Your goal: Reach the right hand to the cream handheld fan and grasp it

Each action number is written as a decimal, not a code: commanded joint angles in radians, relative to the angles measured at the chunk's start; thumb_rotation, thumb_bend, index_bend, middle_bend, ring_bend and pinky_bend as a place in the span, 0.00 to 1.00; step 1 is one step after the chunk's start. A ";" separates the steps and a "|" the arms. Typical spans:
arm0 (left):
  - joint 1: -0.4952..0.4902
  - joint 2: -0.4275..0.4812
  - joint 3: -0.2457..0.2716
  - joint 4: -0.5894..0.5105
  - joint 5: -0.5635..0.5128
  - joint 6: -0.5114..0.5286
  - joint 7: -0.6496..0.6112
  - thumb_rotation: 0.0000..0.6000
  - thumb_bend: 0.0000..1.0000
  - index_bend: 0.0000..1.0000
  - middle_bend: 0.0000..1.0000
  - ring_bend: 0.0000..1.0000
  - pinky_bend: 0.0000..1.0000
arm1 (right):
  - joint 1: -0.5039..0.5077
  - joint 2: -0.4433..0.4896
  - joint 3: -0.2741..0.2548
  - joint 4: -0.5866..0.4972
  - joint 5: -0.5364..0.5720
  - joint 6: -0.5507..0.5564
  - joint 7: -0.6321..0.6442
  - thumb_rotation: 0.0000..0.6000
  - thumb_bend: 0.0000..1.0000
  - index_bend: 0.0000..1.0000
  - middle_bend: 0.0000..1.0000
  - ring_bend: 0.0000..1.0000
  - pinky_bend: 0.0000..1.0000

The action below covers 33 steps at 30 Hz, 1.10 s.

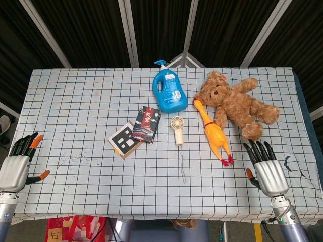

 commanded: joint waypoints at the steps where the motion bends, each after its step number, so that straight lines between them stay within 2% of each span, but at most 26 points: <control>1: -0.004 0.002 -0.003 -0.002 -0.002 -0.006 -0.008 1.00 0.09 0.00 0.00 0.00 0.00 | -0.003 -0.001 0.010 0.003 0.009 -0.014 -0.003 1.00 0.45 0.00 0.00 0.00 0.00; 6: -0.005 0.007 0.001 -0.008 0.004 -0.009 -0.011 1.00 0.09 0.00 0.00 0.00 0.00 | -0.004 -0.001 0.024 -0.008 0.006 -0.023 0.004 1.00 0.45 0.00 0.00 0.00 0.01; 7: -0.004 0.007 0.001 -0.009 0.008 -0.006 -0.011 1.00 0.09 0.00 0.00 0.00 0.00 | -0.002 -0.002 0.029 -0.013 0.007 -0.030 0.004 1.00 0.45 0.00 0.01 0.03 0.04; 9: -0.003 0.009 0.003 -0.005 0.017 -0.001 -0.011 1.00 0.09 0.00 0.00 0.00 0.00 | 0.012 -0.008 0.048 -0.032 0.018 -0.051 0.002 1.00 0.45 0.00 0.15 0.21 0.22; 11: -0.003 0.008 0.002 -0.006 0.018 0.000 -0.024 1.00 0.09 0.00 0.00 0.00 0.00 | 0.034 -0.018 0.077 -0.052 0.034 -0.075 -0.010 1.00 0.45 0.00 0.44 0.53 0.54; 13: -0.005 0.009 -0.001 -0.001 0.016 -0.002 -0.031 1.00 0.09 0.00 0.00 0.00 0.00 | 0.066 -0.034 0.111 -0.071 0.064 -0.114 -0.027 1.00 0.49 0.00 0.62 0.71 0.72; 15: -0.007 0.010 -0.003 0.003 0.010 -0.008 -0.035 1.00 0.09 0.00 0.00 0.00 0.00 | 0.111 -0.065 0.156 -0.087 0.121 -0.176 -0.056 1.00 0.54 0.00 0.70 0.79 0.79; 16: -0.008 0.011 -0.004 0.002 0.007 -0.011 -0.040 1.00 0.09 0.00 0.00 0.00 0.00 | 0.131 -0.081 0.175 -0.090 0.148 -0.203 -0.069 1.00 0.61 0.00 0.74 0.83 0.82; 17: -0.009 0.012 -0.006 0.001 0.004 -0.014 -0.045 1.00 0.09 0.00 0.00 0.00 0.00 | 0.151 -0.100 0.193 -0.088 0.177 -0.229 -0.084 1.00 0.67 0.00 0.76 0.85 0.85; 20: -0.013 0.016 -0.007 0.003 0.001 -0.021 -0.053 1.00 0.09 0.00 0.00 0.00 0.00 | 0.223 -0.169 0.244 -0.071 0.303 -0.332 -0.144 1.00 0.75 0.00 0.79 0.88 0.87; 29: -0.021 0.028 -0.007 0.000 -0.015 -0.050 -0.079 1.00 0.09 0.00 0.00 0.00 0.00 | 0.370 -0.371 0.301 0.092 0.568 -0.472 -0.299 1.00 0.82 0.00 0.80 0.90 0.87; 33: -0.022 0.032 -0.008 -0.002 -0.018 -0.054 -0.087 1.00 0.09 0.00 0.00 0.00 0.00 | 0.403 -0.429 0.308 0.163 0.629 -0.496 -0.321 1.00 0.83 0.00 0.80 0.90 0.87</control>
